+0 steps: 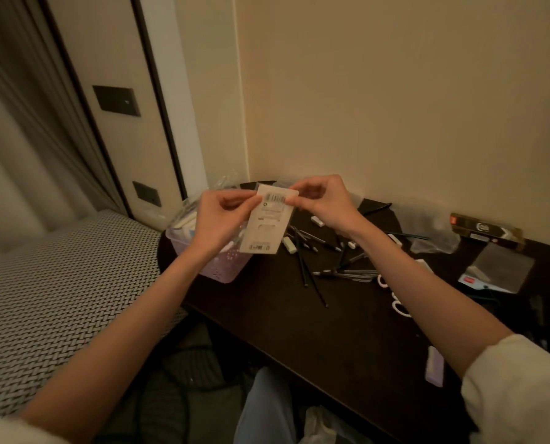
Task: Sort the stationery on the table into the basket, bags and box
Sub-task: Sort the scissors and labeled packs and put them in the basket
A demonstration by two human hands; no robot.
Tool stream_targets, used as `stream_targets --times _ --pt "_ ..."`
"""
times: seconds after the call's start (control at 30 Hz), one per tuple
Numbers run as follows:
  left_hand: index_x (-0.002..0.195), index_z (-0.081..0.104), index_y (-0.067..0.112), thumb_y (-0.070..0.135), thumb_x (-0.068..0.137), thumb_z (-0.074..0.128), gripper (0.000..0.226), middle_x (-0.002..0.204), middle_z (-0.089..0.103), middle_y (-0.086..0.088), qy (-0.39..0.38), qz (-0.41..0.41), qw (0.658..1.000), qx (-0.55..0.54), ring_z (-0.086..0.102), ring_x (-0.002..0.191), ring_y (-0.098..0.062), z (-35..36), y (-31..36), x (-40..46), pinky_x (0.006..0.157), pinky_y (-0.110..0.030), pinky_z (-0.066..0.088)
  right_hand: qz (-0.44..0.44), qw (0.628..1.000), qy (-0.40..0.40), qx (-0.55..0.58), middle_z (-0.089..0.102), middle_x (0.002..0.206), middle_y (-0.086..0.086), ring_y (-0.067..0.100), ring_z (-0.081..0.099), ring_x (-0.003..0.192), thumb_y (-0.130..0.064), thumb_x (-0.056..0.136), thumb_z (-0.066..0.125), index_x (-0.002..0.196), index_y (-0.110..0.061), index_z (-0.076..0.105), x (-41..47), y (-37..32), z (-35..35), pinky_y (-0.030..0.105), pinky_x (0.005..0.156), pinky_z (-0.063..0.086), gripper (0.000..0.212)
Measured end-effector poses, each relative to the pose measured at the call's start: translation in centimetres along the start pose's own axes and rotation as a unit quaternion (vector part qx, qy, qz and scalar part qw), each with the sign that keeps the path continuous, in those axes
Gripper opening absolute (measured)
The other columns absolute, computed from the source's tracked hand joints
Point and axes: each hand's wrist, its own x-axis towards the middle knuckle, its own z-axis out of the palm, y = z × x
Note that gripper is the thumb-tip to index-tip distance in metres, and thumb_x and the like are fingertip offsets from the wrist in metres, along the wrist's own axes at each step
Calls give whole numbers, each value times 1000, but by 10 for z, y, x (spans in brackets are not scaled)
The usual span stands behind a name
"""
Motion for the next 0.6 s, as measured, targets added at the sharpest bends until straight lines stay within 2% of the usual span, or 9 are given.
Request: stream_targets --times 0.17,0.27,0.37,0.47,0.53,0.6 --pt "100 75 6 17 84 73 20 92 74 -3 93 83 978 169 68 76 0 -28 0 44 71 -10 54 -8 1000 -3 -9 67 104 4 12 64 94 -13 84 70 116 -6 63 52 6 29 20 82 53 33" --pt "100 75 6 18 86 71 19 94 75 -5 110 111 953 259 64 76 0 -36 -8 57 71 -2 46 23 999 -26 -31 65 110 6 14 62 100 -12 89 64 123 -6 57 64 26 43 18 82 51 35" --pt "98 76 7 16 88 67 16 90 75 -7 61 108 936 330 65 74 -5 -33 -23 60 75 -16 52 34 995 -61 -65 65 113 6 15 61 104 -11 90 62 124 -7 57 64 48 58 29 92 51 34" --pt "80 78 7 13 88 62 19 76 75 -6 -6 82 910 406 67 62 -18 -25 -46 64 68 -33 56 21 991 -94 -94 63 116 3 11 59 106 -9 91 59 126 -8 56 60 61 67 22 91 48 35" --pt "68 75 7 10 86 59 25 61 68 -7 -35 71 885 459 58 51 -17 -20 -59 65 61 -33 51 12 984 -125 -123 59 122 1 10 55 113 -7 93 55 130 -8 54 59 66 70 21 92 44 37" --pt "54 65 8 7 83 57 31 47 54 -4 -49 71 864 496 42 42 -13 -16 -66 65 53 -29 40 12 975 -156 -156 54 135 5 15 48 126 -7 93 54 135 -8 50 60 73 72 26 98 42 42"
